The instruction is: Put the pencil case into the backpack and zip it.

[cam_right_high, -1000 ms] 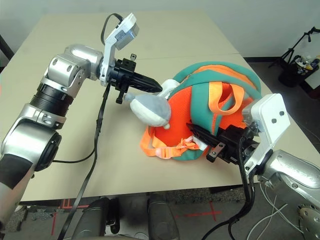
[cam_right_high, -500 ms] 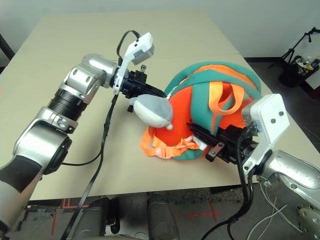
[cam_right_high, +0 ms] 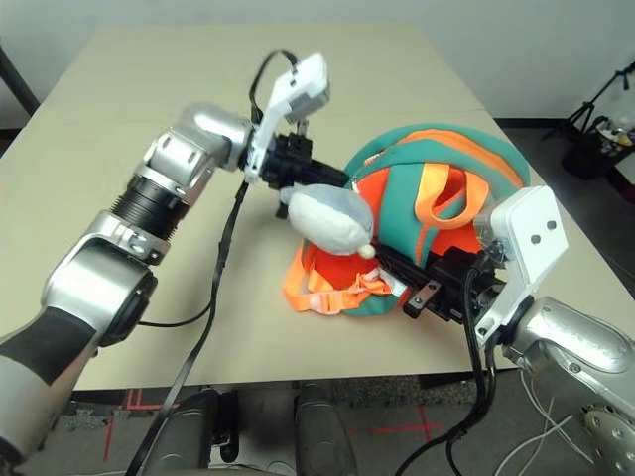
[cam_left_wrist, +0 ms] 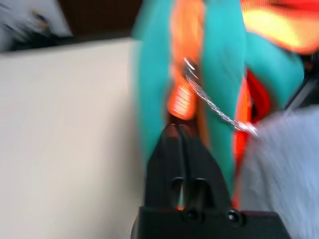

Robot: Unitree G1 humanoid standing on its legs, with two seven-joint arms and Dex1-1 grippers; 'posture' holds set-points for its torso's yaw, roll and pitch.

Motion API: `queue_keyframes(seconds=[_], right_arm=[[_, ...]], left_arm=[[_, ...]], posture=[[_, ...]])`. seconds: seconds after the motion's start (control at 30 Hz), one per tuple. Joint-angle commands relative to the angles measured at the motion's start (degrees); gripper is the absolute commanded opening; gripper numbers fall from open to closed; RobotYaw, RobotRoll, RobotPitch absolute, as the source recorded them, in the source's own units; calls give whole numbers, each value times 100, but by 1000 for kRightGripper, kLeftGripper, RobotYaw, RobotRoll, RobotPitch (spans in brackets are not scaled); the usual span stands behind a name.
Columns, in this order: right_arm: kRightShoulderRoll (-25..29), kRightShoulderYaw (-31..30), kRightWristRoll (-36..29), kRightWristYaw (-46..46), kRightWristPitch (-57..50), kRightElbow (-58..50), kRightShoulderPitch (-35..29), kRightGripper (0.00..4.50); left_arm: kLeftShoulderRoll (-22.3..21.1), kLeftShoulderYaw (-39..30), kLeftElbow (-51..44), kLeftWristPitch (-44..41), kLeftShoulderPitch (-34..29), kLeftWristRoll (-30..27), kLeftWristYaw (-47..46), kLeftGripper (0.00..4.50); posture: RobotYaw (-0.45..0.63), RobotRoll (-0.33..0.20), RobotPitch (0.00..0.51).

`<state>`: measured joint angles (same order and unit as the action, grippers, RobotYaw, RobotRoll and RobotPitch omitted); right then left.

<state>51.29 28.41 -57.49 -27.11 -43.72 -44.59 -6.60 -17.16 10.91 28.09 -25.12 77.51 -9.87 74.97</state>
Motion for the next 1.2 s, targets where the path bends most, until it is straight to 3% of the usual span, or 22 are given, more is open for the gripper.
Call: queue_keyframes(seconds=[0.03,0.17,0.3,0.33,0.9,1.2], right_arm=[[10,-198,146,-168,92,132,128,197],[24,-331,304,-353,152,330,302,197],[11,-449,409,-454,171,452,477,197],[3,-469,430,-475,173,472,513,197],[-163,-559,538,-449,123,415,622,197],[-202,-644,590,-445,138,446,700,197]], left_arm=[[-533,45,-1077,-443,-317,-187,305,1587],[-1056,257,-2257,-955,-749,-374,493,2941],[-1186,502,-2718,-1034,-992,-337,406,4345],[-1175,581,-2734,-990,-1028,-288,372,4500],[-893,1260,-2261,-394,-1340,-53,370,4500],[-861,1247,-2054,-287,-1371,-11,303,1503]], posture=[[-140,0,89],[-118,0,82],[-109,0,76],[-109,0,76],[-135,0,83],[-127,0,78]])
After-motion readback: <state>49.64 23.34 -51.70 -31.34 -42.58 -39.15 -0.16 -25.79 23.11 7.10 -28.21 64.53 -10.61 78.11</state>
